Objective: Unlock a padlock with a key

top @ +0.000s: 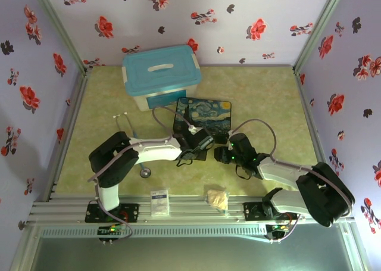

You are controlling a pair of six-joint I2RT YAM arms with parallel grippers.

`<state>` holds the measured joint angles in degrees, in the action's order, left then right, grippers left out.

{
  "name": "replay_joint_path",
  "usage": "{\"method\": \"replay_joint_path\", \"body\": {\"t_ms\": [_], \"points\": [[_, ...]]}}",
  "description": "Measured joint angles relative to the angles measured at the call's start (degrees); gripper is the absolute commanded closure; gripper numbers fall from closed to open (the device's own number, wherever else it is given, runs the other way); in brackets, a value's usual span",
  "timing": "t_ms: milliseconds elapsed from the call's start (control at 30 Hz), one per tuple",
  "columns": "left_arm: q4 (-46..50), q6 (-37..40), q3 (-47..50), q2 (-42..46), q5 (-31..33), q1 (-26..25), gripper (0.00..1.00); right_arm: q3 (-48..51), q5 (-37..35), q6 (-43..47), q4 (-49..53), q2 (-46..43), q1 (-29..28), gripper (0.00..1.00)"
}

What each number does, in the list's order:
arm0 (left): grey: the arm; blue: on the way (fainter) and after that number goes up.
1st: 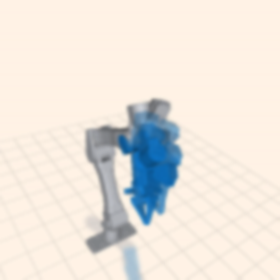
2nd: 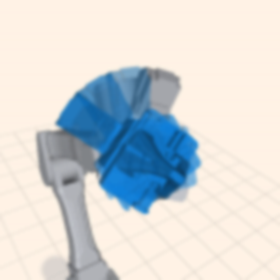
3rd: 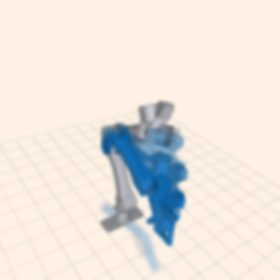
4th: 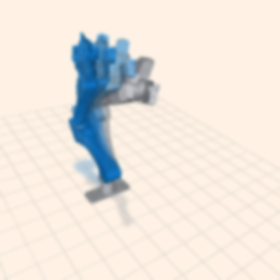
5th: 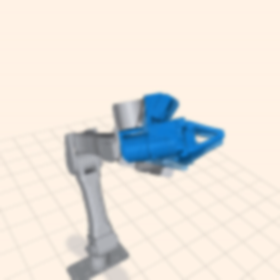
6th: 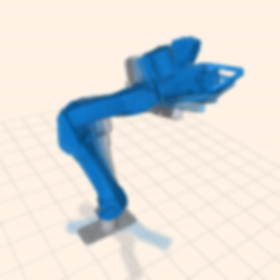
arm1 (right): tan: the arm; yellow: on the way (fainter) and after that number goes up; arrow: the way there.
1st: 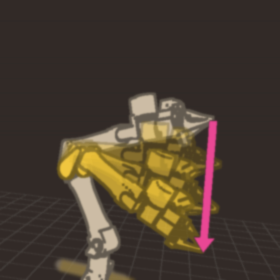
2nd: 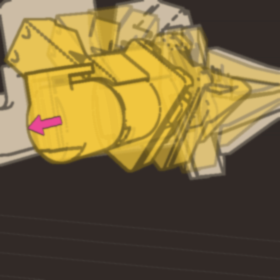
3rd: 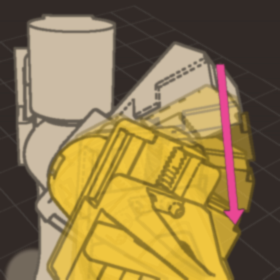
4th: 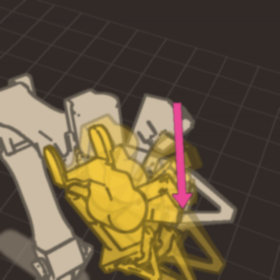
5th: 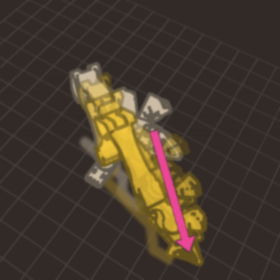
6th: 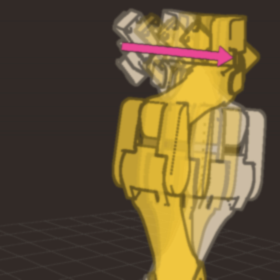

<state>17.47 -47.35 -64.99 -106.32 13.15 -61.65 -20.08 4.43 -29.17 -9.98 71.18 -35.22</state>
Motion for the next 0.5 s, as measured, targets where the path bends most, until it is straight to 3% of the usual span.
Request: {"method": "replay_joint_path", "body": {"t_ms": [167, 500], "points": [[2.8, 0.2, -1.8, -0.9, 1.4, -1.0, 0.83, 0.0, -0.2, 0.0, 0.0, 0.2, 0.0, 0.53], [7.2, 1.0, -4.7, -2.5, 4.2, -2.4, 0.77, 0.0, -0.5, 0.0, 0.0, 0.3, 0.0, 0.53]]}}
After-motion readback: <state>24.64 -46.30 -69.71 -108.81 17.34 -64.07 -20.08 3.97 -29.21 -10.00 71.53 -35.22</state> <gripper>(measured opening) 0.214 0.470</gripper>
